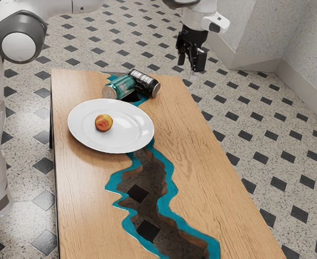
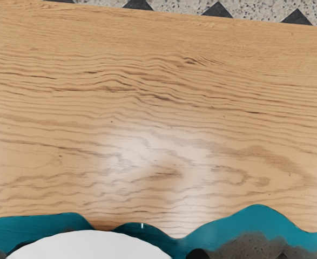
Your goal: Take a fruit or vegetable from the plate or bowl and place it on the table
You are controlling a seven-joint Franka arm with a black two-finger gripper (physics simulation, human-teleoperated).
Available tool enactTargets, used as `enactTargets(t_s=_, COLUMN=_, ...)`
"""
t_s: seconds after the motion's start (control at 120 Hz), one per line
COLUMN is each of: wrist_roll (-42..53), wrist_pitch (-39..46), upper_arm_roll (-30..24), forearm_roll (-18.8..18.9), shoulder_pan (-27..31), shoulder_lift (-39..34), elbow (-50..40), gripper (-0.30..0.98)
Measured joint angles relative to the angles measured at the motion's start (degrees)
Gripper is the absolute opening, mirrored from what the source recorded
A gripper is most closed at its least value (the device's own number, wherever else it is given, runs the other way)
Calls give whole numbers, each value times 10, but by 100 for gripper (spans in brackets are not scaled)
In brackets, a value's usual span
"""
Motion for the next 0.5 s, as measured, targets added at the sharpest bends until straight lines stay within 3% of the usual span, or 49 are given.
enactTargets(t_s=0.5, wrist_roll=-2, wrist_pitch=0, upper_arm_roll=-11, forearm_roll=0, shoulder_pan=-6, shoulder_lift=15, elbow=3, gripper=69)
